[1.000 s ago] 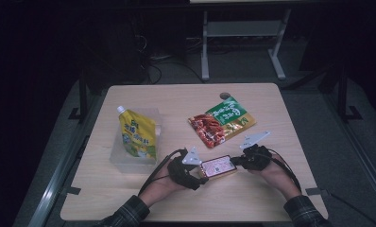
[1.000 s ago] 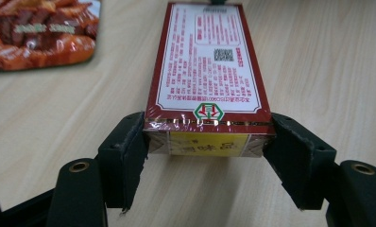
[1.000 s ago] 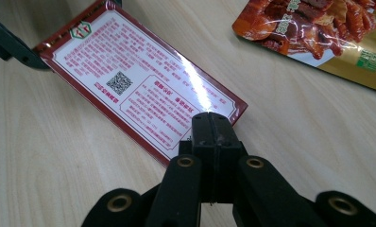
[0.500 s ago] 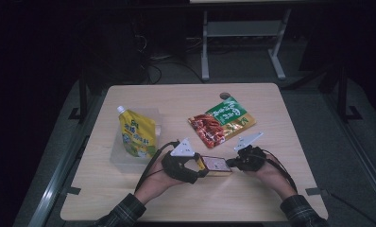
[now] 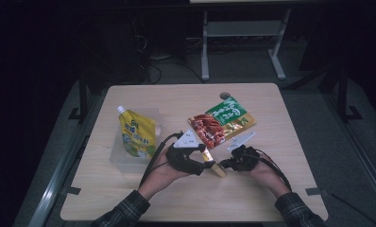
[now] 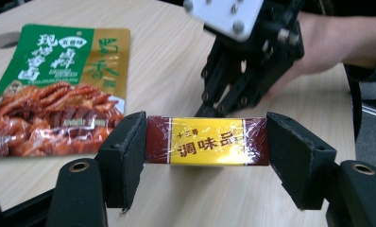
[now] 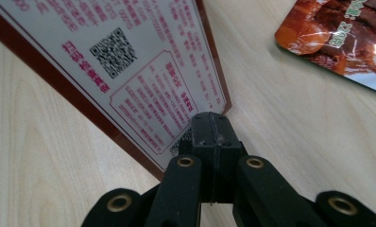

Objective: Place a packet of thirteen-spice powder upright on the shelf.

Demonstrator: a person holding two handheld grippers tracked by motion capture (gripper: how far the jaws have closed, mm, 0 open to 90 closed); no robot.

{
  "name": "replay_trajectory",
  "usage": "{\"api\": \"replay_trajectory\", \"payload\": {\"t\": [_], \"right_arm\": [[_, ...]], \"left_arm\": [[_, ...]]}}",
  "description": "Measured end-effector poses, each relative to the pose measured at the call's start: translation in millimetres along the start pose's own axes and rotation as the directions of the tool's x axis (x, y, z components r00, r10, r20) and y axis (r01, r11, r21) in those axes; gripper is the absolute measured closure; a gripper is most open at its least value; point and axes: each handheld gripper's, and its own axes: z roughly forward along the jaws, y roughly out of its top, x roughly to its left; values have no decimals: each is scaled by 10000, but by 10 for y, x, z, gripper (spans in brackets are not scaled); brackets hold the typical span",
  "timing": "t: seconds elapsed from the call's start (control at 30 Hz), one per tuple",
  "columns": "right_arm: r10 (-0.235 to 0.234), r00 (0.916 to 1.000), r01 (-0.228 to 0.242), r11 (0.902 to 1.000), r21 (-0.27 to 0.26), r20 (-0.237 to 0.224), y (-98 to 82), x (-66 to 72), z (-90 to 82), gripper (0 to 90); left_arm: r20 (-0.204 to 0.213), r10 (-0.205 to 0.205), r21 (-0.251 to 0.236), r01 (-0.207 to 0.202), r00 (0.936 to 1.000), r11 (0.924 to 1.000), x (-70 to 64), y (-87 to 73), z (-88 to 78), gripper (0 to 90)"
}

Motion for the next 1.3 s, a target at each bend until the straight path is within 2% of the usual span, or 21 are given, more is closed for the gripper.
{"api": "replay_trajectory", "payload": {"t": [0.27, 0.5, 0.53, 0.67, 0.7, 0.73, 0.87, 0.93, 0.97, 1.0, 1.1, 1.3], "right_arm": [[-255, 9997, 255, 9995, 191, -5, 10, 20, 40, 899], [-186, 9998, 186, 9998, 104, 15, 3, 7, 9, 898], [-291, 9996, 290, 9995, 82, 62, -1, -5, 5, 899], [-53, 9999, 53, 10000, -16, 104, -7, -13, -28, 898], [147, 9999, -146, 9999, -75, 31, -7, -4, -34, 898], [-14, 9999, 15, 10000, -43, 115, -13, -20, -40, 898], [211, 9997, -210, 9997, -107, 133, -21, -23, -67, 898], [85, 9997, -82, 9999, -115, 226, -32, -42, -82, 898], [250, 9996, -247, 9996, -156, 162, -33, -35, -92, 898], [164, 9995, -160, 9998, -126, 260, -40, -46, -103, 898], [318, 9991, -313, 9994, -178, 280, -61, -52, -139, 898], [546, 9975, -540, 9984, -151, 442, -148, -14, -237, 898]], "left_arm": [[56, 96, -125, -95, 9999, 9999, -35, 114, 120, 316], [185, 93, -229, -88, 9998, 9997, -52, 148, 184, 309], [190, 78, -242, -73, 9998, 9997, -52, 148, 185, 306], [198, 59, -259, -54, 9998, 9997, -42, 146, 188, 284], [187, 55, -263, -50, 9998, 9996, -41, 146, 189, 273], [188, 58, -273, -53, 9998, 9996, -41, 146, 190, 267], [179, 79, -318, -74, 9998, 9995, -45, 151, 174, 235], [181, 64, -376, -57, 9998, 9993, -47, 154, 160, 229], [193, 87, -374, -80, 9998, 9993, -47, 156, 148, 224], [229, 51, -419, -41, 9997, 9991, -51, 157, 136, 219], [286, 87, -392, -76, 9996, 9992, -53, 157, 94, 203], [400, 129, -92, -125, 9991, 9999, -72, 94, 10, 179]]}}
